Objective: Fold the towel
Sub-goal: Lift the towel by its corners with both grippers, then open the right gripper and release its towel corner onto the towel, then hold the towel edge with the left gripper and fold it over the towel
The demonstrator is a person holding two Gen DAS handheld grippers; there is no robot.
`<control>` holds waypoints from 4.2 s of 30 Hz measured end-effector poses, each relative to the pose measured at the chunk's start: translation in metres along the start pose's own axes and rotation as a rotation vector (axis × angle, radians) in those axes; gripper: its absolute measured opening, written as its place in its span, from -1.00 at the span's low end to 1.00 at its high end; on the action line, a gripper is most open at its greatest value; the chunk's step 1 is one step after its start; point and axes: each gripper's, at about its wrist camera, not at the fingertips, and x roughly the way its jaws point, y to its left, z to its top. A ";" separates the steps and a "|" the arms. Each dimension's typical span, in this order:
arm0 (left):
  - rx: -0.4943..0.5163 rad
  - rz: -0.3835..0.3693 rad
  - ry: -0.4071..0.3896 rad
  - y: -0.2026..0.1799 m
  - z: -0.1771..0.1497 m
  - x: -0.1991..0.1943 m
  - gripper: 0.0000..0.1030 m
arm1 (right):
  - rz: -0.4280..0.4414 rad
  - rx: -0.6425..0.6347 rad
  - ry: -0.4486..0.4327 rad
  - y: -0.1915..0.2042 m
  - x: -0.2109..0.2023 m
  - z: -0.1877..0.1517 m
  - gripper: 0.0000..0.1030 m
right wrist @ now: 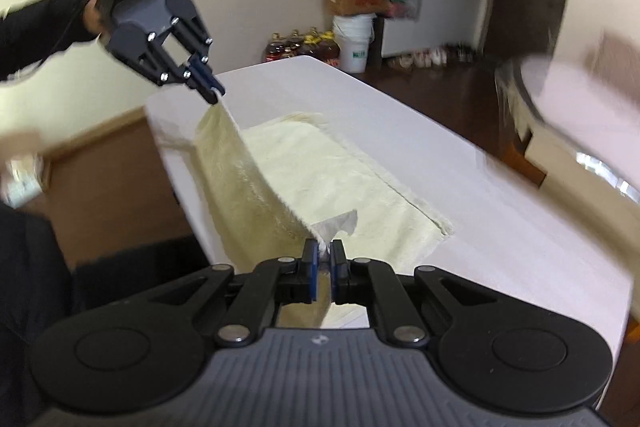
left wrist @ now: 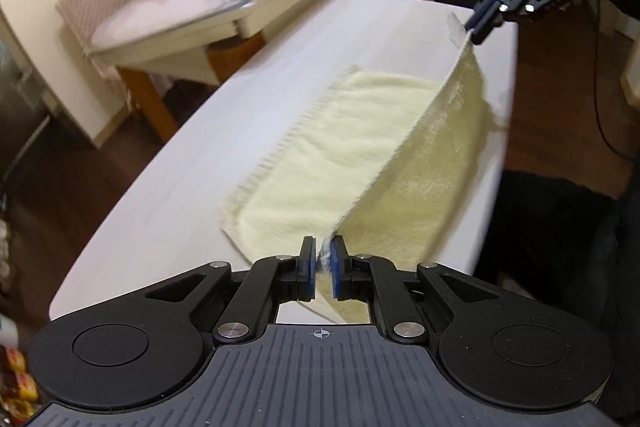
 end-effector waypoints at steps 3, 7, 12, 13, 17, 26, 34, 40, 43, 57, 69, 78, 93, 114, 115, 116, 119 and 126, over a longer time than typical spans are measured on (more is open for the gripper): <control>-0.055 -0.019 0.014 0.031 0.013 0.017 -0.85 | 0.028 0.076 0.008 -0.032 0.016 0.009 -0.88; -0.104 -0.030 0.031 0.061 0.023 0.038 -0.85 | 0.047 0.146 0.026 -0.067 0.039 0.017 -0.88; -0.135 -0.027 0.055 0.079 0.028 0.064 -0.85 | 0.052 0.221 0.055 -0.095 0.065 0.018 -0.88; -0.140 -0.027 0.057 0.080 0.028 0.068 -0.85 | 0.050 0.241 0.061 -0.102 0.071 0.017 -0.88; -0.159 -0.023 0.076 0.084 0.025 0.083 -0.85 | 0.040 0.266 0.074 -0.105 0.082 0.013 -0.88; -0.169 0.012 0.095 0.084 0.017 0.081 -0.84 | -0.018 0.277 0.067 -0.109 0.093 0.013 -0.88; -0.165 0.035 0.085 0.080 0.009 0.065 -0.85 | -0.023 0.289 -0.003 -0.109 0.085 0.019 -0.87; -0.184 0.041 0.081 0.081 0.002 0.062 -0.86 | -0.024 0.306 -0.007 -0.113 0.090 0.023 -0.87; -0.188 0.051 0.092 0.080 0.000 0.066 -0.86 | -0.047 0.315 0.022 -0.114 0.102 0.021 -0.85; -0.298 0.111 0.057 0.095 -0.025 0.044 -0.10 | -0.179 0.289 -0.121 -0.069 0.056 0.024 -0.17; -0.357 0.193 -0.030 0.096 -0.052 -0.002 0.54 | -0.172 -0.168 -0.082 0.149 0.129 0.053 -0.17; -0.401 0.240 -0.101 0.099 -0.071 -0.030 0.81 | -0.309 -0.343 0.005 0.207 0.203 0.074 -0.21; -0.419 0.250 -0.138 0.096 -0.114 -0.043 0.92 | -0.470 -0.588 0.086 0.231 0.275 0.075 -0.72; 0.458 0.088 -0.293 -0.054 -0.094 -0.012 0.77 | 0.181 0.012 -0.114 0.114 0.128 0.097 -0.85; 0.478 0.069 -0.293 -0.060 -0.091 -0.007 0.66 | 0.187 0.017 -0.116 0.112 0.125 0.098 -0.85; 0.490 0.058 -0.292 -0.064 -0.089 -0.003 0.46 | 0.191 0.022 -0.117 0.109 0.121 0.097 -0.85; 0.538 0.035 -0.295 -0.075 -0.085 0.005 0.25 | 0.191 0.044 -0.124 0.102 0.110 0.092 -0.85; 0.587 -0.017 -0.235 -0.090 -0.083 0.001 -0.78 | 0.170 0.061 -0.122 0.105 0.095 0.071 -0.85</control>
